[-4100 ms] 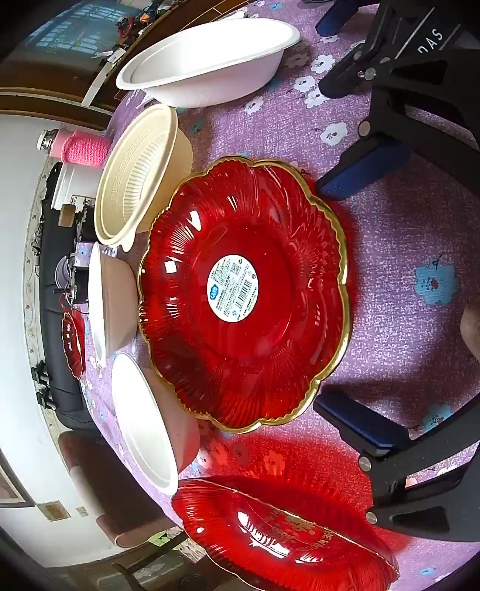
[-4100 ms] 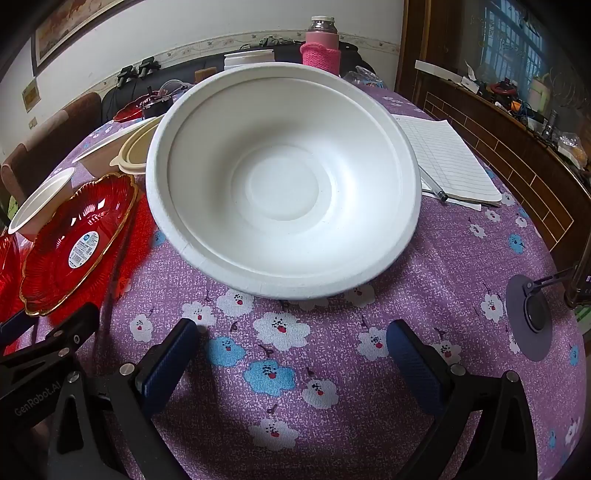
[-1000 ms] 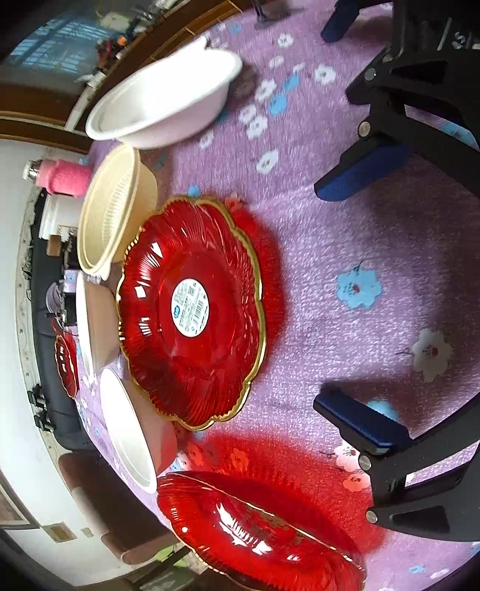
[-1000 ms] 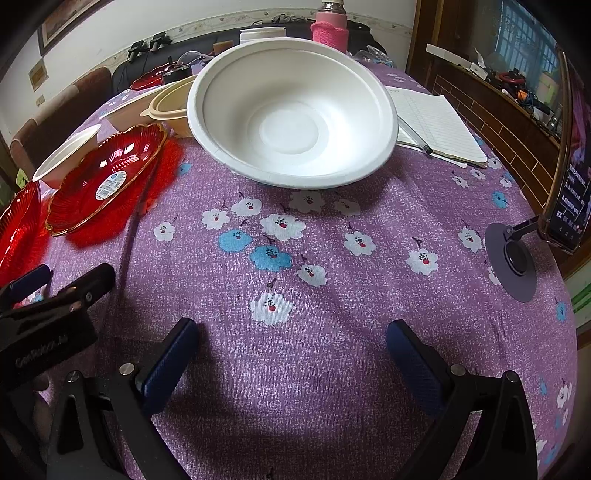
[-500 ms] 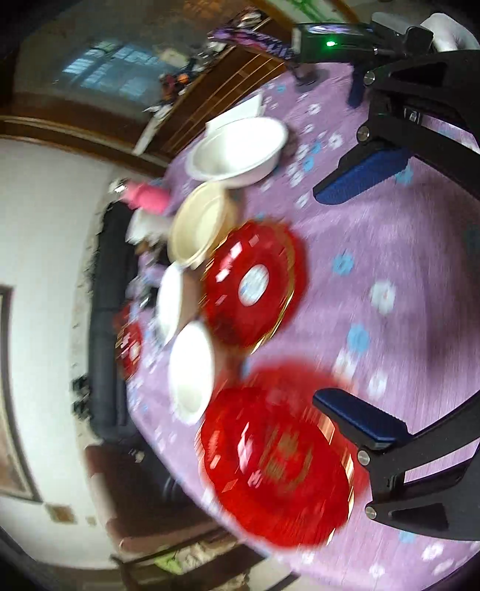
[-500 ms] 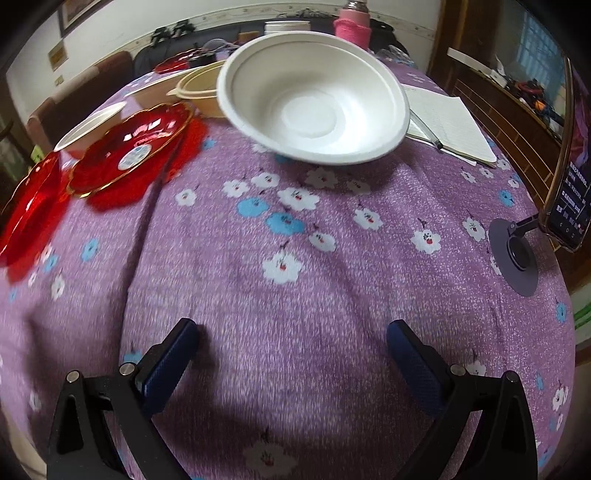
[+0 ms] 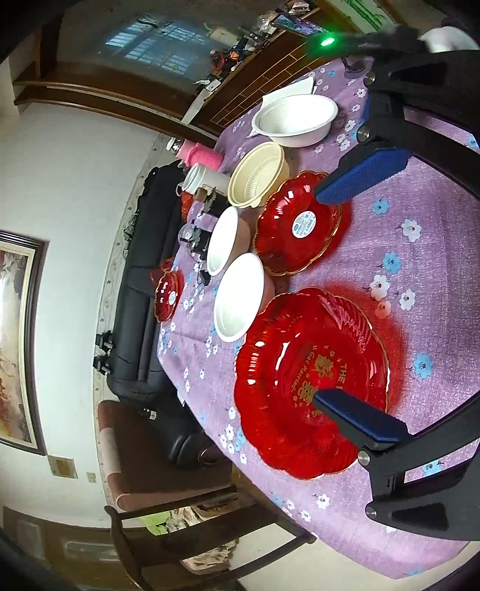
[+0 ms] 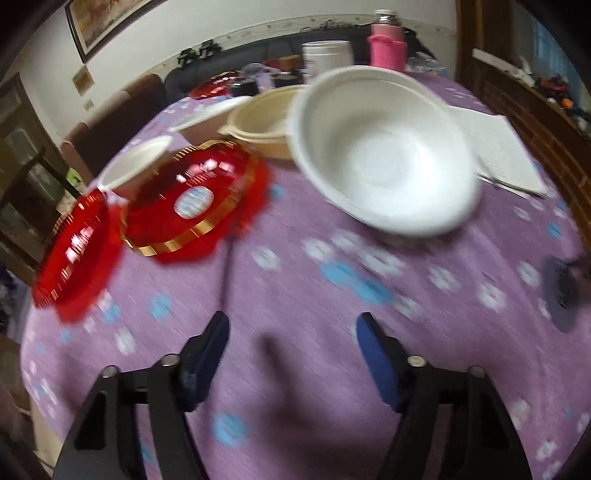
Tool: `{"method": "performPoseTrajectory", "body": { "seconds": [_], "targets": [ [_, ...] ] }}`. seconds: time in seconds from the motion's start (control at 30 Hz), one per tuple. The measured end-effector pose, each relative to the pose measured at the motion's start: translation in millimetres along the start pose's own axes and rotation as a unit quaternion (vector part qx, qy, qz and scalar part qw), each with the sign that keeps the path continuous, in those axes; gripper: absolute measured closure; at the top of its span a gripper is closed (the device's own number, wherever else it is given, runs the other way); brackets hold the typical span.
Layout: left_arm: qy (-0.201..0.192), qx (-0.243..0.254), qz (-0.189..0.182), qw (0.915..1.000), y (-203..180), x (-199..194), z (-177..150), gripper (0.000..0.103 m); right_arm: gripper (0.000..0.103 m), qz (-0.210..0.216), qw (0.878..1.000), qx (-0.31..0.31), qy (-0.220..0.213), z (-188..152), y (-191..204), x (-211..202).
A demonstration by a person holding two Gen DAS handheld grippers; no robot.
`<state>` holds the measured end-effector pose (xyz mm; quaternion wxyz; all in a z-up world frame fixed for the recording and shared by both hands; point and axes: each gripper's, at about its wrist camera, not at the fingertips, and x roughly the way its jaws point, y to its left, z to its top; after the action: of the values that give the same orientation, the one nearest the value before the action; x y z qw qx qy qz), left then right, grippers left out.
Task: Organize plates and bowls
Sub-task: 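Grasp the rim of the red gold-rimmed plate with the right tool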
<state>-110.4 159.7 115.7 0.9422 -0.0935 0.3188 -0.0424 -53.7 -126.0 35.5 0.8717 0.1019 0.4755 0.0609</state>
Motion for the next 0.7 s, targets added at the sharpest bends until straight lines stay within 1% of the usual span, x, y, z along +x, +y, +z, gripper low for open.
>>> {"method": "performPoseTrajectory", "body": {
  "seconds": [0.1, 0.13, 0.17, 0.2, 0.27, 0.3, 0.33, 0.37, 0.4, 0.43, 0.47, 0.53, 0.7],
  "targets": [
    [0.009, 0.005, -0.004, 0.9999, -1.8, 2.1, -3.2, 0.003, 0.032, 0.024, 0.999, 0.029, -0.002, 24.0, 13.4, 21.0],
    [0.011, 0.006, -0.005, 0.9999, -1.5, 1.9, -3.9, 0.003, 0.032, 0.025, 0.999, 0.037, -0.002, 31.5, 17.9, 29.2],
    [0.012, 0.006, -0.005, 0.9999, -0.6, 1.9, -4.6, 0.003, 0.033, 0.018, 0.999, 0.043, 0.0, 38.5, 22.4, 38.5],
    [0.014, 0.005, -0.006, 0.9999, 0.1, 1.9, -4.9, 0.003, 0.035, 0.012, 0.999, 0.048, 0.004, 44.5, 26.6, 48.4],
    [0.016, 0.002, -0.009, 0.9998, 1.7, 1.3, -5.2, 0.003, 0.046, 0.005, 0.998, 0.054, 0.013, 54.3, 33.7, 64.7],
    [0.016, 0.0, -0.011, 0.9998, 2.6, 0.9, -5.3, 0.004, 0.048, -0.005, 0.999, 0.052, 0.006, 57.9, 38.3, 66.6],
    [0.015, -0.002, -0.013, 0.9998, 2.8, 0.5, -5.4, 0.005, 0.069, 0.002, 0.999, 0.051, 0.011, 61.2, 42.1, 69.8],
    [0.018, -0.004, -0.016, 0.9997, 3.3, 1.4, -5.2, 0.007, 0.084, 0.007, 0.998, 0.057, 0.02, 61.5, 42.7, 72.3],
    [0.022, -0.006, -0.02, 0.9995, 3.6, 2.5, -5.5, 0.009, 0.087, 0.013, 0.998, 0.063, 0.022, 61.4, 42.3, 72.5],
    [0.024, -0.008, -0.021, 0.9995, 3.3, 3.0, -5.9, 0.01, 0.087, 0.018, 0.997, 0.065, 0.022, 58.2, 39.3, 68.9],
    [0.027, -0.008, -0.025, 0.9993, 2.8, 3.9, -6.8, 0.012, 0.088, 0.017, 0.998, 0.063, 0.02, 55.7, 38.9, 66.2],
    [0.033, -0.007, -0.03, 0.999, 1.1, 5.8, -7.9, 0.014, 0.089, 0.013, 0.998, 0.056, 0.019, 46.8, 35.8, 55.3],
    [0.039, 0.008, -0.042, 0.9983, -11.3, 5.7, -11.9, 0.014, 0.089, 0.034, 0.997, 0.048, 0.05, 8.0, 19.0, 24.6]
  ]
}}
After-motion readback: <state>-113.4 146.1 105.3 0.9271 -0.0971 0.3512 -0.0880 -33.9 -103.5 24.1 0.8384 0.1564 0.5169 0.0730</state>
